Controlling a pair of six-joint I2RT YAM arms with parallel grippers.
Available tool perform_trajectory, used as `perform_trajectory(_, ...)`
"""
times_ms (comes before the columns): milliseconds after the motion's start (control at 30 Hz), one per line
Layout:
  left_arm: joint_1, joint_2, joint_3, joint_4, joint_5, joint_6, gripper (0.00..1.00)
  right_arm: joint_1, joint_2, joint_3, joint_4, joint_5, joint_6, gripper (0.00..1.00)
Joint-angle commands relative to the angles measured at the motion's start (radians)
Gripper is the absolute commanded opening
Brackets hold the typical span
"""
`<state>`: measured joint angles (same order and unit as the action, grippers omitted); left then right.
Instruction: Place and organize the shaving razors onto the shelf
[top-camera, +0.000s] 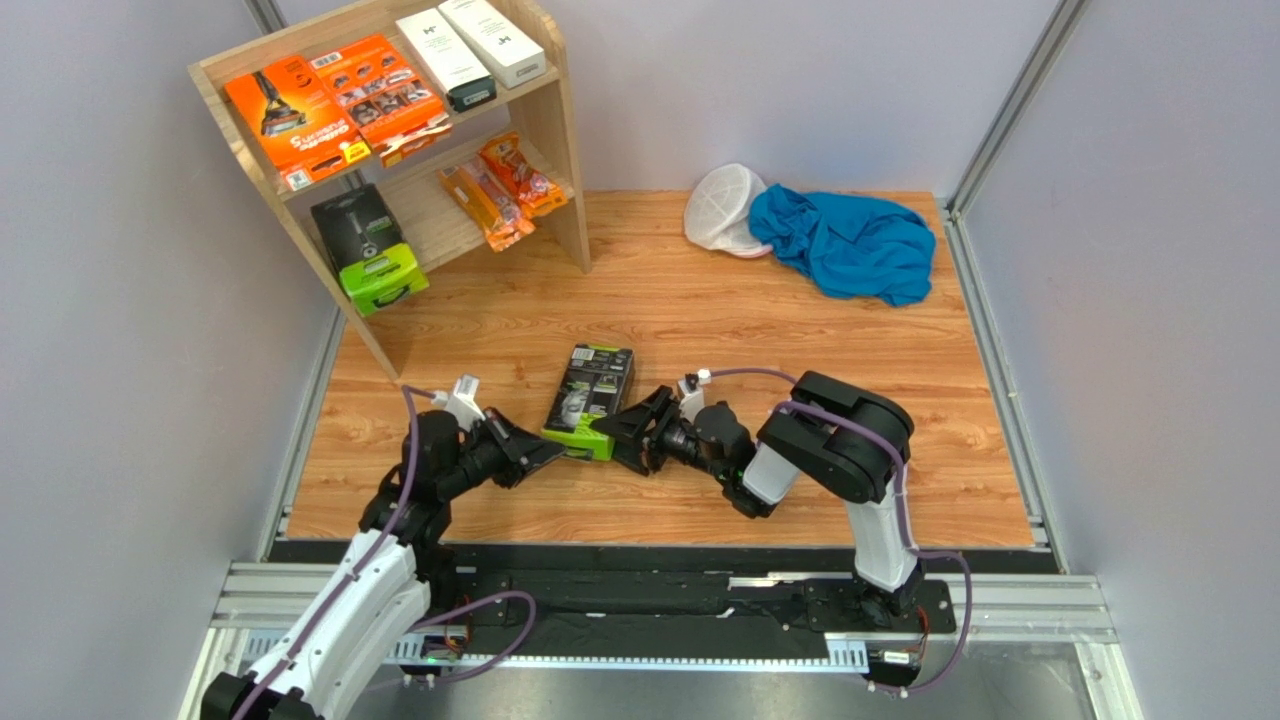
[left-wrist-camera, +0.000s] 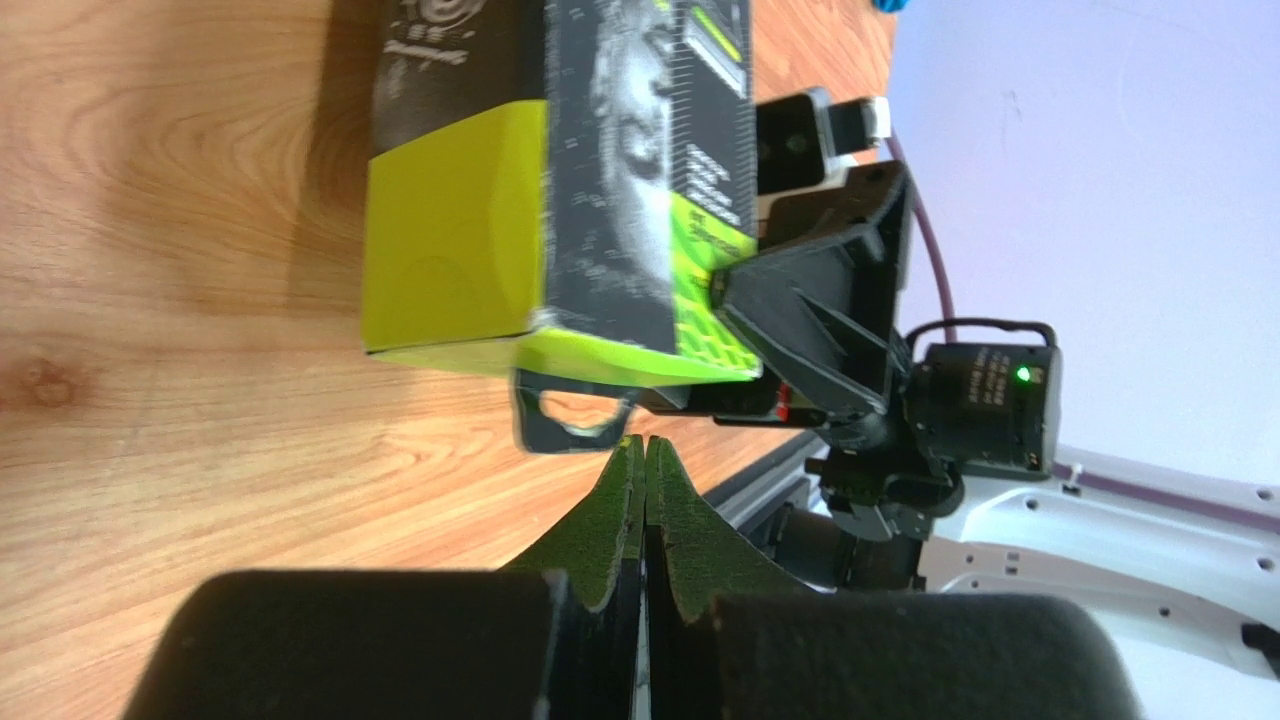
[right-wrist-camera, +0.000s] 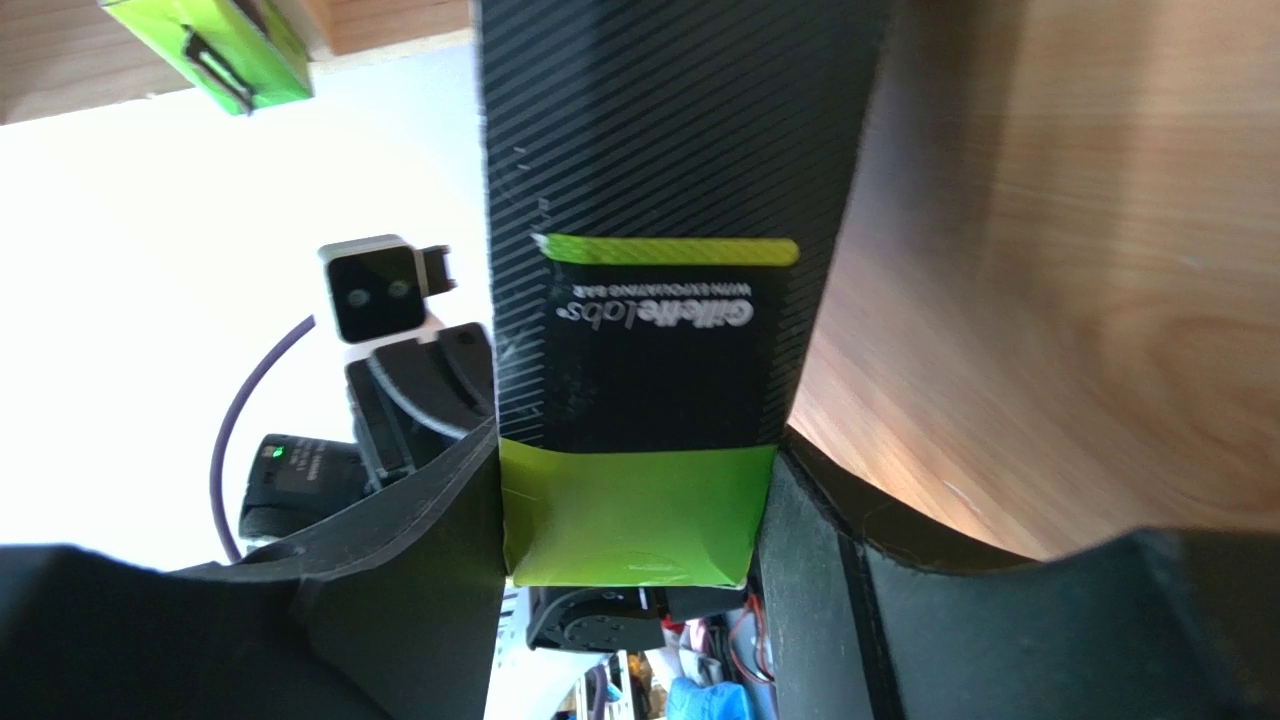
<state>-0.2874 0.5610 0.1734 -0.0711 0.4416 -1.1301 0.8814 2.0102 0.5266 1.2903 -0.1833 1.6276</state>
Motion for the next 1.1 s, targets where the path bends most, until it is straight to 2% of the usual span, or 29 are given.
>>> perform_trajectory(0, -0.004, -0.044, 0.043, -0.022, 0.043, 0.023, 0.0, -0.012, -0.018, -0.014, 0.218, 0.012, 0.005, 0.12)
perform_trajectory(33, -0.004, -0.052, 0.047, -0.03, 0.045, 0.038, 0.0, -0.013, -0.019, -0.014, 0.216, 0.007, 0.003, 0.07)
perform_trajectory(100, -0.004, -0.078, 0.084, -0.112, 0.033, 0.067, 0.02, -0.021, -0.027, -0.023, 0.218, -0.014, 0.005, 0.04)
perform_trajectory(200, -0.004, -0.111, 0.155, -0.24, -0.013, 0.138, 0.39, -0.033, -0.047, -0.046, 0.216, -0.042, -0.003, 0.0)
perform_trajectory(233, -0.004, -0.116, 0.17, -0.258, -0.02, 0.165, 0.58, -0.038, -0.053, -0.06, 0.215, -0.057, -0.009, 0.0)
perform_trajectory(300, -0.004, -0.11, 0.21, -0.291, -0.03, 0.187, 0.68, -0.054, -0.077, -0.079, 0.213, -0.099, -0.024, 0.0)
perform_trajectory(333, -0.004, -0.098, 0.221, -0.292, -0.026, 0.202, 0.77, -0.059, -0.09, -0.094, 0.208, -0.117, -0.032, 0.0)
perform_trajectory(533, -0.002, 0.089, 0.281, -0.223, 0.086, 0.277, 0.8, -0.104, -0.217, -0.109, 0.126, -0.329, -0.129, 0.0)
perform_trajectory(667, -0.002, 0.177, 0.311, -0.191, 0.14, 0.322, 0.82, -0.114, -0.333, -0.076, -0.032, -0.462, -0.213, 0.0)
perform_trajectory(833, 0.004, 0.183, 0.304, -0.135, 0.16, 0.31, 0.83, -0.116, -0.497, -0.03, -0.247, -0.573, -0.319, 0.0)
perform_trajectory(867, 0.007, 0.171, 0.284, -0.081, 0.178, 0.294, 0.83, -0.116, -0.554, -0.021, -0.334, -0.587, -0.36, 0.0)
perform_trajectory(967, 0.01, 0.155, 0.224, 0.058, 0.21, 0.216, 0.83, -0.116, -0.628, 0.012, -0.436, -0.646, -0.409, 0.0)
perform_trajectory(1067, 0.01, 0.14, 0.161, 0.212, 0.241, 0.141, 0.83, -0.114, -0.659, 0.033, -0.454, -0.7, -0.408, 0.0)
